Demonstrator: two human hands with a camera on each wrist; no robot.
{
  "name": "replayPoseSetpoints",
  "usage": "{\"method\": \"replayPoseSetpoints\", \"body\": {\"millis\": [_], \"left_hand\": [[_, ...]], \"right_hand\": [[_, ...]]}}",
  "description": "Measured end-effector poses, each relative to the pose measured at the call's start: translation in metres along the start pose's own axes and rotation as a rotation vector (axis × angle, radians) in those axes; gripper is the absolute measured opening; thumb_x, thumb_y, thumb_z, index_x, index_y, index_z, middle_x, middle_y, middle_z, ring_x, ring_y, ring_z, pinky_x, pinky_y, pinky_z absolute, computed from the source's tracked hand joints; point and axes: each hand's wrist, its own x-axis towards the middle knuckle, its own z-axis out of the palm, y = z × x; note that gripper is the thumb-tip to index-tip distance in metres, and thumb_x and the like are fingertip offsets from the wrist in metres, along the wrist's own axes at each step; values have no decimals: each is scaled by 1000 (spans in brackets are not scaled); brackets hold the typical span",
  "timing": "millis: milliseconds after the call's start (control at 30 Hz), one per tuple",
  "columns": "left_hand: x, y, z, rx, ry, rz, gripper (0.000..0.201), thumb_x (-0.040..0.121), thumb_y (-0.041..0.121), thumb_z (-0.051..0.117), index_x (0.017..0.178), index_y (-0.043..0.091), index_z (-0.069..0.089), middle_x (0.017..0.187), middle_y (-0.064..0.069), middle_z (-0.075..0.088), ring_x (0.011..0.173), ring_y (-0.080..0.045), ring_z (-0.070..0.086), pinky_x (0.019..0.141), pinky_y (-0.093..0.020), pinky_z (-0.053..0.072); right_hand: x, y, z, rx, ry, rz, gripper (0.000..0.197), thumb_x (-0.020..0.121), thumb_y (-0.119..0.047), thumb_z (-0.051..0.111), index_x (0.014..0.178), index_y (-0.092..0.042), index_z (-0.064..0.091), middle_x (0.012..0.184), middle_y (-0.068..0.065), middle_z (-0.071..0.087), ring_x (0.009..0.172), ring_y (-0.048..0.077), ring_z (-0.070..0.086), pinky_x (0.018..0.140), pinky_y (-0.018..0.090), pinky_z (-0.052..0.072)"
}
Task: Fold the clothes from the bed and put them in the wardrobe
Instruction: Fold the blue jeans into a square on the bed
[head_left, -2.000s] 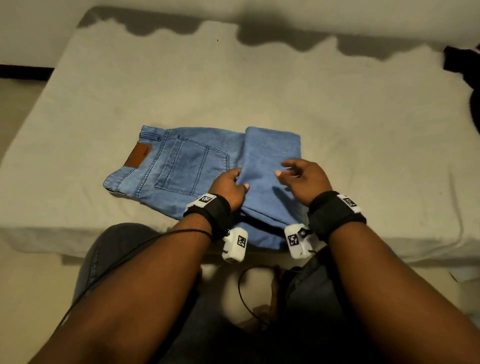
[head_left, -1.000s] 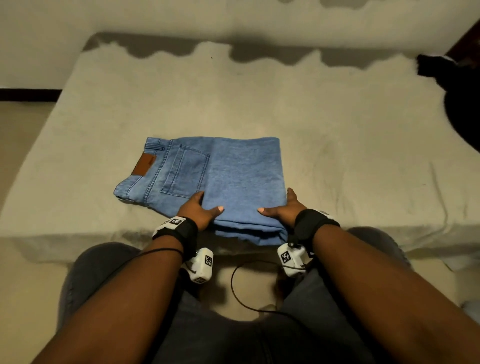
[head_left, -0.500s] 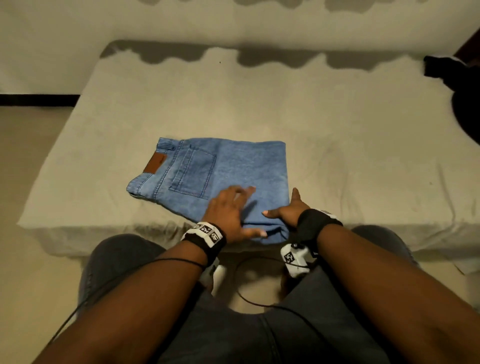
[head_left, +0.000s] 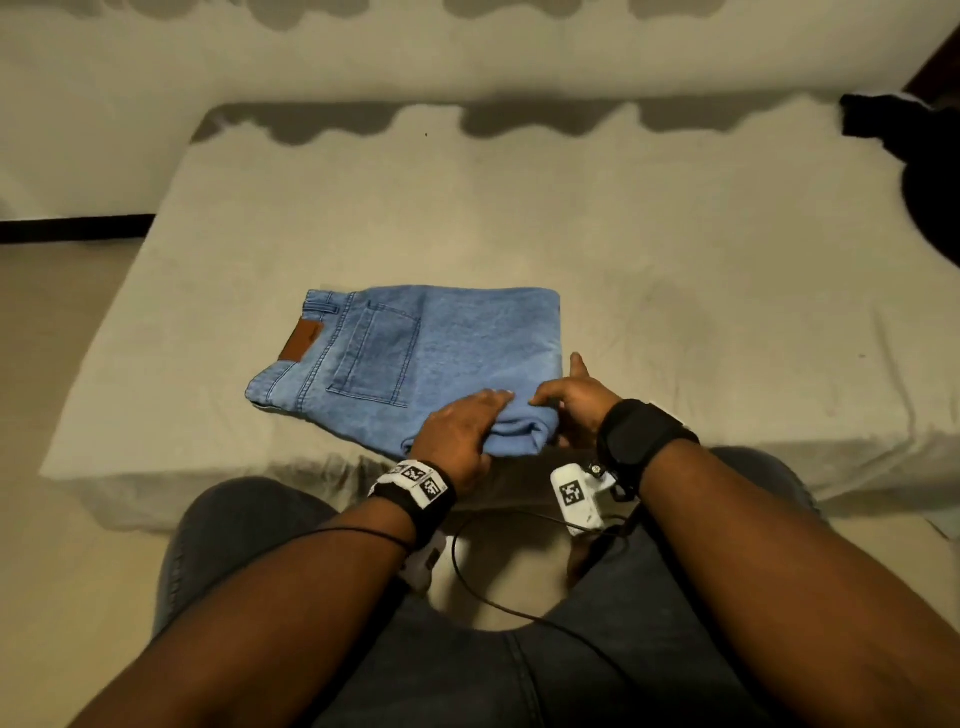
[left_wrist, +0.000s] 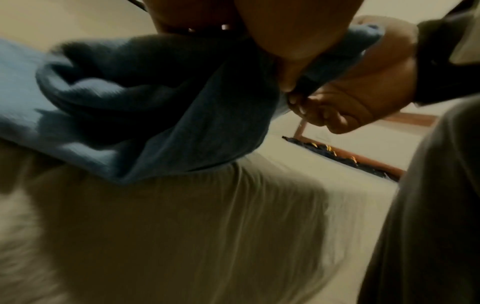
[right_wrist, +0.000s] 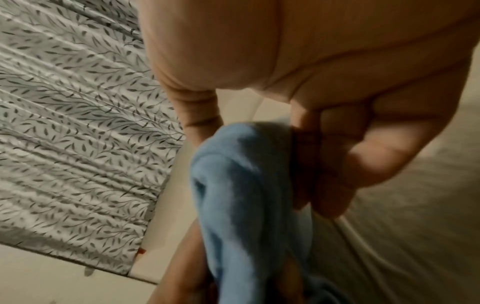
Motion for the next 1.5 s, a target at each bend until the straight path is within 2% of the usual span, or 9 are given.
{"method": "replayPoseSetpoints", "body": {"millis": [133, 233, 400, 600, 800, 933, 1067, 1333, 1500], "left_hand": [[-16, 6, 21, 266, -482, 9, 103, 82, 73, 61, 162, 25, 17, 168, -11, 19, 152, -34, 21, 123, -50, 22], [-20, 8, 19, 201, -515, -70, 98, 80, 81, 57, 159, 32, 25, 169, -3, 17, 155, -29, 13, 126, -47, 16], [-16, -18, -4, -30, -1, -515, 80, 71, 82, 54, 127, 28, 68, 142, -4, 58, 138, -24, 45, 119, -34, 27], [-14, -71, -20, -706, 620, -1389, 131, 51, 50, 95, 156, 17, 26, 153, -17, 41, 135, -36, 47, 113, -46, 41], [0, -93, -18, -945, 834, -1560, 95, 69, 28, 93, 144, -3, 43, 135, -17, 58, 114, -37, 62, 90, -43, 53], [7, -123, -20, -931, 823, -1500, 82, 72, 41, 89, 136, 1, 58, 129, -13, 64, 107, -30, 65, 89, -39, 54], [21, -144, -29, -873, 1043, -1379, 73, 76, 14, 86, 140, 9, 51, 130, -4, 61, 108, -22, 63, 95, -41, 51], [76, -120, -68, -1025, 715, -742, 54, 86, -9, 64, 135, 11, 58, 132, -13, 65, 116, -29, 67, 96, -46, 56], [161, -110, -120, -582, 320, -428, 73, 90, 19, 74, 152, 11, 38, 143, -8, 58, 129, -22, 58, 107, -47, 49]], "right_hand": [[0, 19, -8, -399, 102, 88, 116, 82, -8, 70, 160, -23, -15, 149, 24, 45, 116, 39, 57, 86, 39, 52], [3, 29, -11, -572, 91, 69, 114, 85, -14, 68, 159, -24, -18, 144, 20, 52, 110, 34, 60, 81, 32, 47], [19, 14, -26, -709, 108, -52, 118, 78, -25, 75, 160, -31, -10, 140, 12, 56, 112, 32, 62, 88, 32, 51], [62, -46, -46, -845, 233, -311, 75, 87, -37, 75, 151, -14, 43, 152, 13, 46, 135, 30, 49, 100, 28, 39], [140, -79, -37, -997, 206, -495, 93, 75, -57, 79, 149, -12, 45, 152, 14, 43, 141, 30, 39, 116, 35, 31], [178, -81, -47, -602, 147, -307, 93, 72, -36, 91, 150, -15, 45, 150, 7, 49, 134, 28, 49, 109, 37, 44], [182, -91, -47, -632, 23, -284, 27, 80, -16, 85, 103, -10, 73, 93, 3, 70, 84, 17, 65, 63, 19, 48], [153, -84, -95, -532, -48, -187, 29, 79, -9, 81, 68, -13, 55, 73, 6, 58, 71, 23, 52, 67, 33, 40], [104, -53, -127, -123, 108, -85, 30, 77, -3, 79, 104, 6, 69, 98, 21, 74, 89, 35, 69, 85, 47, 55]]}}
